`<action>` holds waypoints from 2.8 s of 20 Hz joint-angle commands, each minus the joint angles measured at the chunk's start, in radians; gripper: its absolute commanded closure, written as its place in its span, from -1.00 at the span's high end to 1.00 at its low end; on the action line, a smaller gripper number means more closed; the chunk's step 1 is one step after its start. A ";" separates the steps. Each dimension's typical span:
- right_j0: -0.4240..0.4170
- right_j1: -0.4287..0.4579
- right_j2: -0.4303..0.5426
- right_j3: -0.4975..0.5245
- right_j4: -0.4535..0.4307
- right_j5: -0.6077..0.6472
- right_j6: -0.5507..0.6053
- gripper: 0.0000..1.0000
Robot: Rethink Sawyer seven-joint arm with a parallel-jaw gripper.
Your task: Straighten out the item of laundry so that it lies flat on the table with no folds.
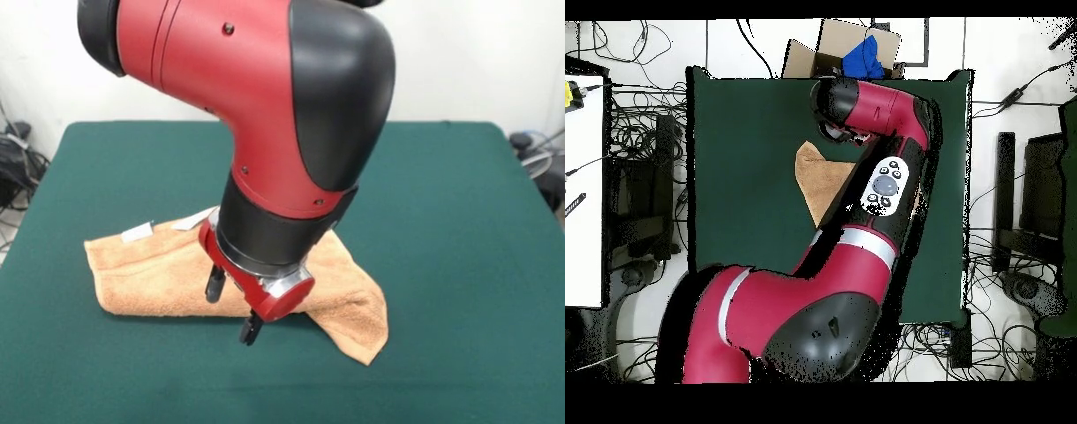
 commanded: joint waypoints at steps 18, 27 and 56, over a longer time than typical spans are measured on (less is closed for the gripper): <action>-0.064 0.182 0.058 -0.077 -0.004 0.294 0.147 1.00; -0.051 0.220 0.062 -0.066 0.004 0.205 0.208 1.00; -0.069 0.204 0.093 0.007 0.110 0.437 0.279 -1.00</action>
